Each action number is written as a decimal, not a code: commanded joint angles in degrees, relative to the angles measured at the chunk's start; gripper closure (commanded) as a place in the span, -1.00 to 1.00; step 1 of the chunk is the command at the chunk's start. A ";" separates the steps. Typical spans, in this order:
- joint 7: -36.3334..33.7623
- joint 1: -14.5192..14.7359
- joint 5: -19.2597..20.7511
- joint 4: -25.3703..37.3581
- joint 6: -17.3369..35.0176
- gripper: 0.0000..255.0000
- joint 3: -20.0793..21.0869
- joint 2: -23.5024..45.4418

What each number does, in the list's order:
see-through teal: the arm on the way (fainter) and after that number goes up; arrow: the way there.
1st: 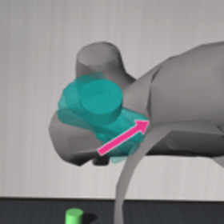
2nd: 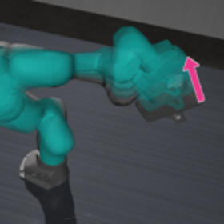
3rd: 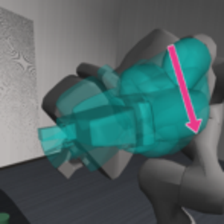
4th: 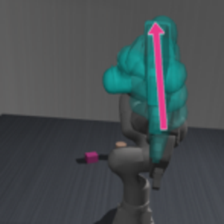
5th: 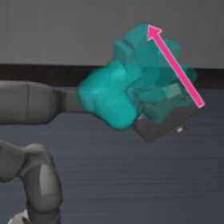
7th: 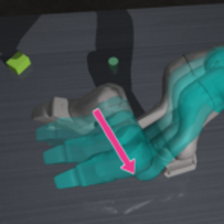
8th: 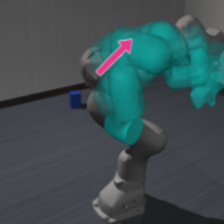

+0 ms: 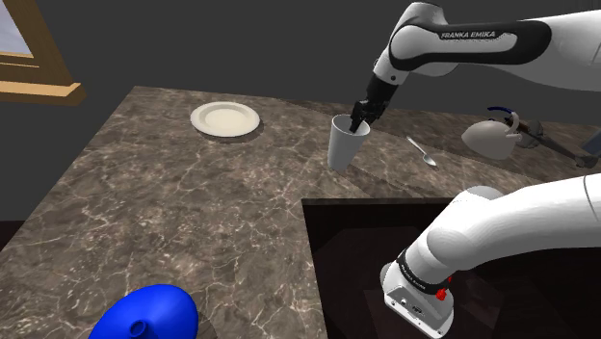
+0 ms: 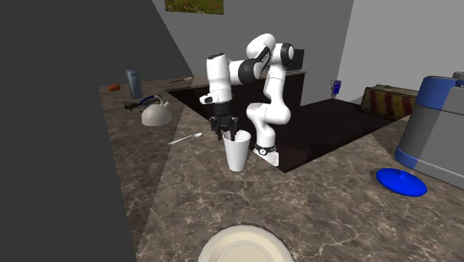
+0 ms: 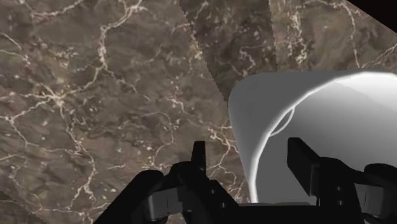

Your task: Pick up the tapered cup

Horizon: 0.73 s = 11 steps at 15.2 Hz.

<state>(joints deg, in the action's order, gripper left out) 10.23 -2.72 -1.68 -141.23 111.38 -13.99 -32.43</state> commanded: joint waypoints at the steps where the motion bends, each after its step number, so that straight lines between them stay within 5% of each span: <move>1: 0.02 0.01 -0.02 -0.08 0.18 1.00 -0.01 0.08; 11: -0.12 -0.02 0.03 1.29 -1.50 1.00 0.06 -0.24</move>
<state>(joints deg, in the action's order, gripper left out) 10.12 -2.72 -1.67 -140.47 110.45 -13.92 -32.61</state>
